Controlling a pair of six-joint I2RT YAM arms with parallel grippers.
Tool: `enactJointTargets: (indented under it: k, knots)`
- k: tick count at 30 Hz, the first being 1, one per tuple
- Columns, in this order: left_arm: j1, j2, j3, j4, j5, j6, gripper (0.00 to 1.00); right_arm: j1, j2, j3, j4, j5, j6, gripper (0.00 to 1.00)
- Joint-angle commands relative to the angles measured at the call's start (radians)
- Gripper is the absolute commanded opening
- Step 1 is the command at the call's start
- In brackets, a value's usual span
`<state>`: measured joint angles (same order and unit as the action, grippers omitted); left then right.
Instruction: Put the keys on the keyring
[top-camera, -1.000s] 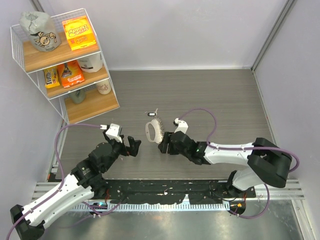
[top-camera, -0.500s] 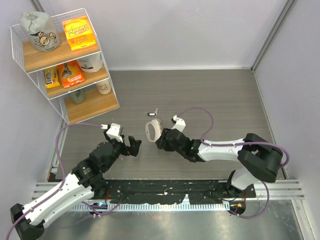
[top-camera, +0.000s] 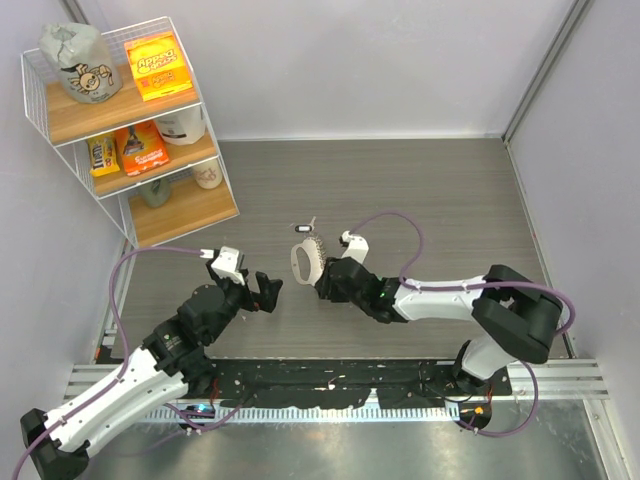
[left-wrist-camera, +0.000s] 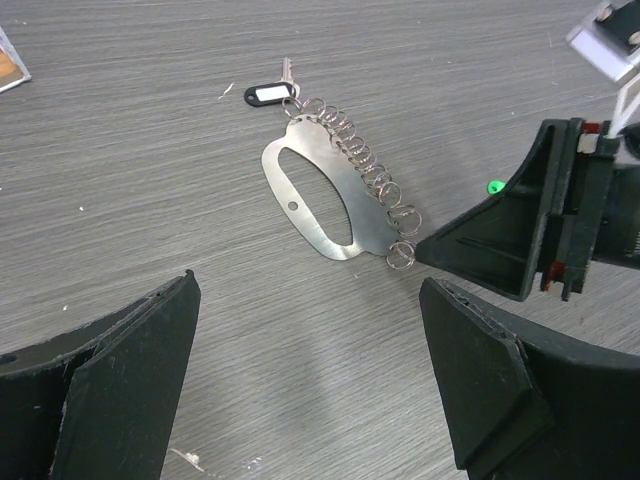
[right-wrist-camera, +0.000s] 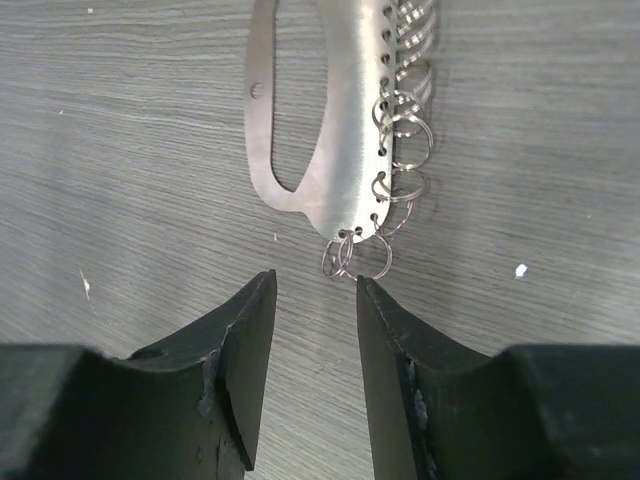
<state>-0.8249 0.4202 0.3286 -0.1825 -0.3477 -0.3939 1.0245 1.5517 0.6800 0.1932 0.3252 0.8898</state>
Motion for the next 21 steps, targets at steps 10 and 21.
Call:
enactJointTargets:
  k: [10,21]
  knots:
    - [-0.003,-0.018,0.032,0.015,-0.005,-0.002,0.99,0.032,-0.144,0.262,-0.405,-0.002,-0.920,0.68]
    - [-0.003,-0.040,0.078,-0.087,0.038,0.004,0.99,0.059,-0.211,-0.020,0.004,-0.199,-1.670,0.77]
